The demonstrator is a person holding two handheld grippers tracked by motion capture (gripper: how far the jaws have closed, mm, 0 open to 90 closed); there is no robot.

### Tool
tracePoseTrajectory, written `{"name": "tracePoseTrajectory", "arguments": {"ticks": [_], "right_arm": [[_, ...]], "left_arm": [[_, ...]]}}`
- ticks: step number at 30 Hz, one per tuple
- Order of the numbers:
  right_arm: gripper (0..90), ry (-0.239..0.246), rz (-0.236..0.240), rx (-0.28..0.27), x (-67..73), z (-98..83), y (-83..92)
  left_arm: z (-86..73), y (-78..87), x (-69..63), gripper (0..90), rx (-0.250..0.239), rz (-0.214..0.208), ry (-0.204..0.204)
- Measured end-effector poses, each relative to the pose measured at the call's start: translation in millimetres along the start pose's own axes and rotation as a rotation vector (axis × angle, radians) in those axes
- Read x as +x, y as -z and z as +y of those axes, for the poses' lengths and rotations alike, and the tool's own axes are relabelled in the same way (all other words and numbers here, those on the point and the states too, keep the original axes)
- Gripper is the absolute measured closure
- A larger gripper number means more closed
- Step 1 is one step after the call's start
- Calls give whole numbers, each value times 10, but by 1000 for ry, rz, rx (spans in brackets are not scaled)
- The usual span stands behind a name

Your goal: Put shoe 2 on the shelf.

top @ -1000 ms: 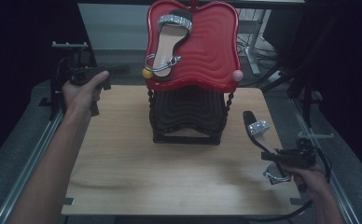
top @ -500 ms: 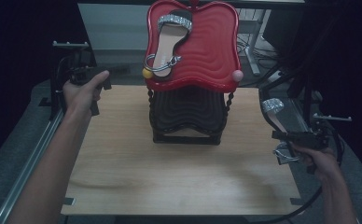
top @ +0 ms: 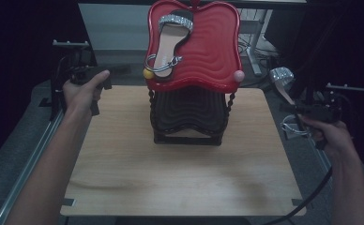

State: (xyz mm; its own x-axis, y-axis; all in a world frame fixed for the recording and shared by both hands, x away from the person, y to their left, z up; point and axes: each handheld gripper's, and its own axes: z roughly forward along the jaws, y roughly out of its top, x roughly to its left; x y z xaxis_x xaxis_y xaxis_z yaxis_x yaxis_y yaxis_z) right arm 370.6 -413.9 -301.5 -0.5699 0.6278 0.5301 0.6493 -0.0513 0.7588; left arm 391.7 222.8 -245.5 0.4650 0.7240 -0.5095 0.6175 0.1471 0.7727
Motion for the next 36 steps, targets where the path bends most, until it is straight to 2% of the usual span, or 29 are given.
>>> {"name": "tracePoseTrajectory", "arguments": {"ticks": [7, 15, 25, 36], "right_arm": [[427, 37, 6, -20, 285, 420, -49], [427, 61, 16, -23, 568, 768, -188], [427, 56, 21, -16, 845, 1069, -429], [427, 78, -5, 18, 1197, 1352, -866]], "left_arm": [[11, 13, -8, 324, -2, -1, 1], [11, 11, -9, 323, 4, -2, 1], [24, 35, 15, 321, 8, -1, 0], [28, 57, 38, 322, 3, -1, 3]]}}
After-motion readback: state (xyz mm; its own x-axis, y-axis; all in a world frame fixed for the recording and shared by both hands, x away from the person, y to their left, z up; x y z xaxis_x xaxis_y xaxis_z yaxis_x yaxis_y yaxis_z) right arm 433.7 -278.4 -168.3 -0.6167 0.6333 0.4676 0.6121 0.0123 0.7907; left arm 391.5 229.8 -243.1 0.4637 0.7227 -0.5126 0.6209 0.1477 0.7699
